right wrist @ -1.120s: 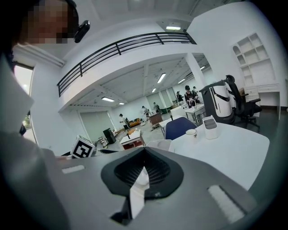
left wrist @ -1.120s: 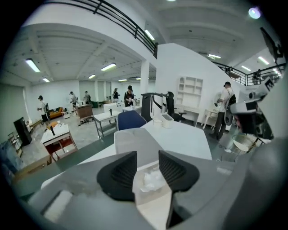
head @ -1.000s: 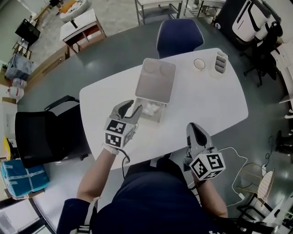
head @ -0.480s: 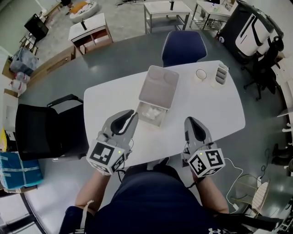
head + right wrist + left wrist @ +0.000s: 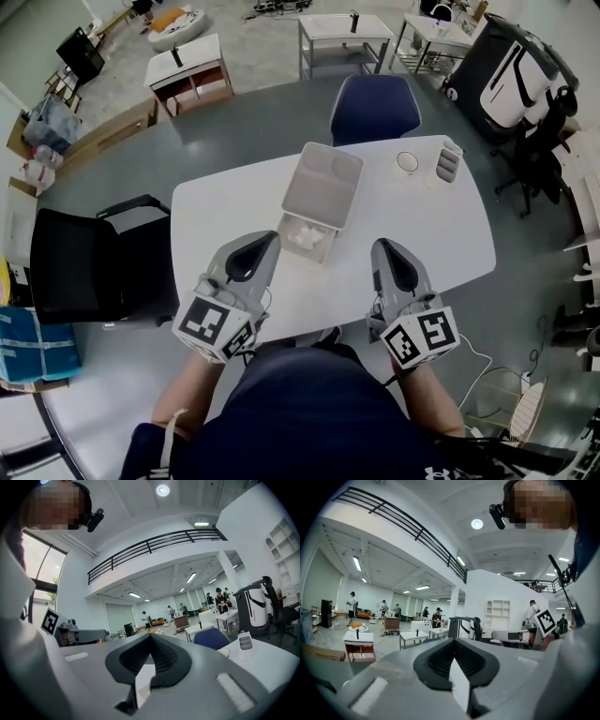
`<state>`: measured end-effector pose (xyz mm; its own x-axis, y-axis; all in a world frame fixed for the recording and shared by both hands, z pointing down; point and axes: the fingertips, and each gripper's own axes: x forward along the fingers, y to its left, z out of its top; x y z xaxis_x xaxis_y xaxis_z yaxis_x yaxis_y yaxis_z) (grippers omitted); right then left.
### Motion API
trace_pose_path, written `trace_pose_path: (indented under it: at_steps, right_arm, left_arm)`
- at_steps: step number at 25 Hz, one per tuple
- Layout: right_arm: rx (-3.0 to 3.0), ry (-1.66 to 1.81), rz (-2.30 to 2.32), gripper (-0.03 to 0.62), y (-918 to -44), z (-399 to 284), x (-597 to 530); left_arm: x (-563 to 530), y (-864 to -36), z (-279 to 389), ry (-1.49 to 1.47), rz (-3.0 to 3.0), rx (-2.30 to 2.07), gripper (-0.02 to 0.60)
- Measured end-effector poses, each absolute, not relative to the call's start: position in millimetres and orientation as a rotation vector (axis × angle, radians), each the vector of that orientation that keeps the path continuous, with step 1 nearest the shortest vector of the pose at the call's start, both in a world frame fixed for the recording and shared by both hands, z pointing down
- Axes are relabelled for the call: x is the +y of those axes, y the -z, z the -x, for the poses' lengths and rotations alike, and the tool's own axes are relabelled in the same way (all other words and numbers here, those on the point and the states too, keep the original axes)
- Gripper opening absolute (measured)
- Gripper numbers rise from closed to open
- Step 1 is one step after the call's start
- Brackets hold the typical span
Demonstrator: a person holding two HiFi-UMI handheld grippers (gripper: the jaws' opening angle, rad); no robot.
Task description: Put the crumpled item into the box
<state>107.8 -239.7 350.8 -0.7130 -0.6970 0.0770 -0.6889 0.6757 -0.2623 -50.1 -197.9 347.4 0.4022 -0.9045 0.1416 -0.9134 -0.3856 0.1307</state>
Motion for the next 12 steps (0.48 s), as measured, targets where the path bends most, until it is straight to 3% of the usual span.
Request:
trace_pose_path:
  at_steps: [12]
  right_arm:
    - [2.847, 0.277, 1.219, 0.002, -337.4, -113.4, -239.8]
  left_arm:
    - [-199.9, -352.4, 47.2, -0.057, -2.451, -1.616, 0.002]
